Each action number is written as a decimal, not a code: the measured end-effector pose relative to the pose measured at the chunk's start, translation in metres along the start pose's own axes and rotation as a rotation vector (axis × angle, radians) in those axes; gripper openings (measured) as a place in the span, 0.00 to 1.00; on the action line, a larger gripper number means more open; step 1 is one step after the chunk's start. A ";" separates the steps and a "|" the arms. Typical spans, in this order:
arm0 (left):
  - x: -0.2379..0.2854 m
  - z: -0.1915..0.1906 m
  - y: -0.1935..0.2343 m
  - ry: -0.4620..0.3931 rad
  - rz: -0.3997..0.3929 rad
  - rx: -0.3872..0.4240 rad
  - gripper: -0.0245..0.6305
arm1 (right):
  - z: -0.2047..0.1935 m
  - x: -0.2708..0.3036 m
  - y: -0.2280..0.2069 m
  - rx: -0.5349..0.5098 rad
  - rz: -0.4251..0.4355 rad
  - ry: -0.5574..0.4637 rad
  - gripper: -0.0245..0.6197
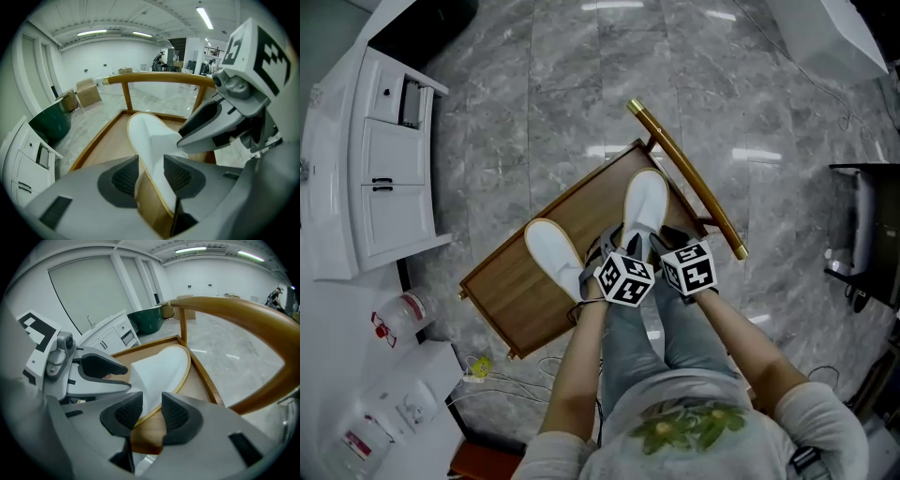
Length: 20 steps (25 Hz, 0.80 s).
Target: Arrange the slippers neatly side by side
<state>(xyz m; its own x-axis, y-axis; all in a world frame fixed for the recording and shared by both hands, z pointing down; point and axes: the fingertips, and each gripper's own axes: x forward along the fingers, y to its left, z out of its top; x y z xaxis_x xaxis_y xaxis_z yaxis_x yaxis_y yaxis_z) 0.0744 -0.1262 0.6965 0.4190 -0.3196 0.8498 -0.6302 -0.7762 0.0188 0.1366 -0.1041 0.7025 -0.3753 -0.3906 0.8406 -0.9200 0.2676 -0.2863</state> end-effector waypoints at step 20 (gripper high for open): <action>0.004 -0.018 0.013 0.008 0.058 -0.255 0.08 | 0.010 0.007 0.004 -0.057 0.001 -0.014 0.07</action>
<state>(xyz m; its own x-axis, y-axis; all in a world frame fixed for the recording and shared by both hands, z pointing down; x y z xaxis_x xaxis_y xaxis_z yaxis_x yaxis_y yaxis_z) 0.0561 -0.1282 0.7097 0.3733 -0.3545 0.8573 -0.7979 -0.5941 0.1018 0.1296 -0.1146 0.7026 -0.3779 -0.4023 0.8338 -0.9120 0.3172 -0.2603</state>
